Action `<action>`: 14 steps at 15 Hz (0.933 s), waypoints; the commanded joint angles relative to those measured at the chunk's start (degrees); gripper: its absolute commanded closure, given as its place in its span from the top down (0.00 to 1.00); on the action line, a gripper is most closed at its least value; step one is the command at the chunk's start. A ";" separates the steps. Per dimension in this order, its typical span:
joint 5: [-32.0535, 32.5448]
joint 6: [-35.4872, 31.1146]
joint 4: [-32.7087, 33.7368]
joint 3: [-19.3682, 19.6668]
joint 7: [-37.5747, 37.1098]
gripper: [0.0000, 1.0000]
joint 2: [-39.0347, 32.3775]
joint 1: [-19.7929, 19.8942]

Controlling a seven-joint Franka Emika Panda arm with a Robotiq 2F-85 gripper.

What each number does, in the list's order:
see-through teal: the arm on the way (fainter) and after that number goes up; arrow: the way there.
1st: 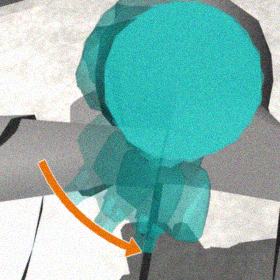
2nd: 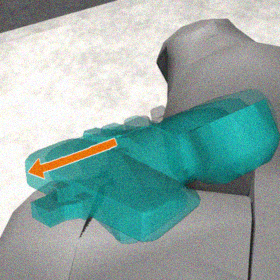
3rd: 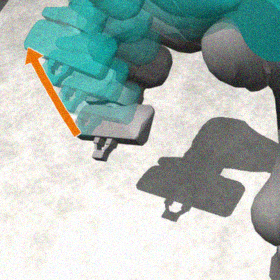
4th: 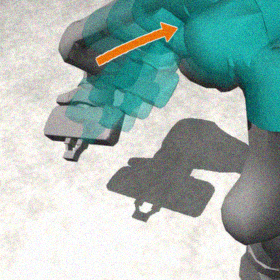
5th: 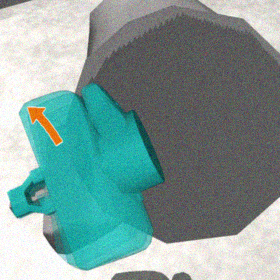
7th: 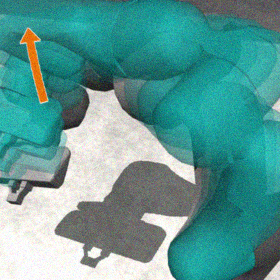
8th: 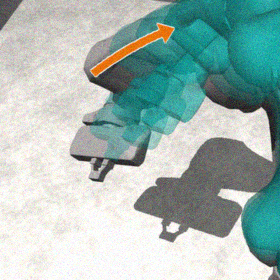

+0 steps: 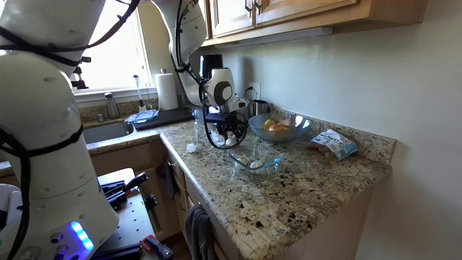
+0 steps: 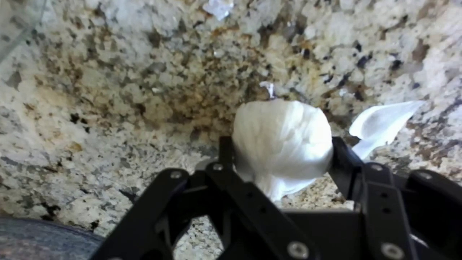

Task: Pick up the garlic and place it in the bowl

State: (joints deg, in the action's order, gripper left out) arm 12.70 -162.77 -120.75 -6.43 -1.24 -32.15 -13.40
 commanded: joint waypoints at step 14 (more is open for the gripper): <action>5.52 10.29 -19.56 5.49 -4.15 0.40 28.53 5.55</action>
State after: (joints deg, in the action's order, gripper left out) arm 14.37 -152.27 -135.87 -2.88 -0.41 -7.48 -9.51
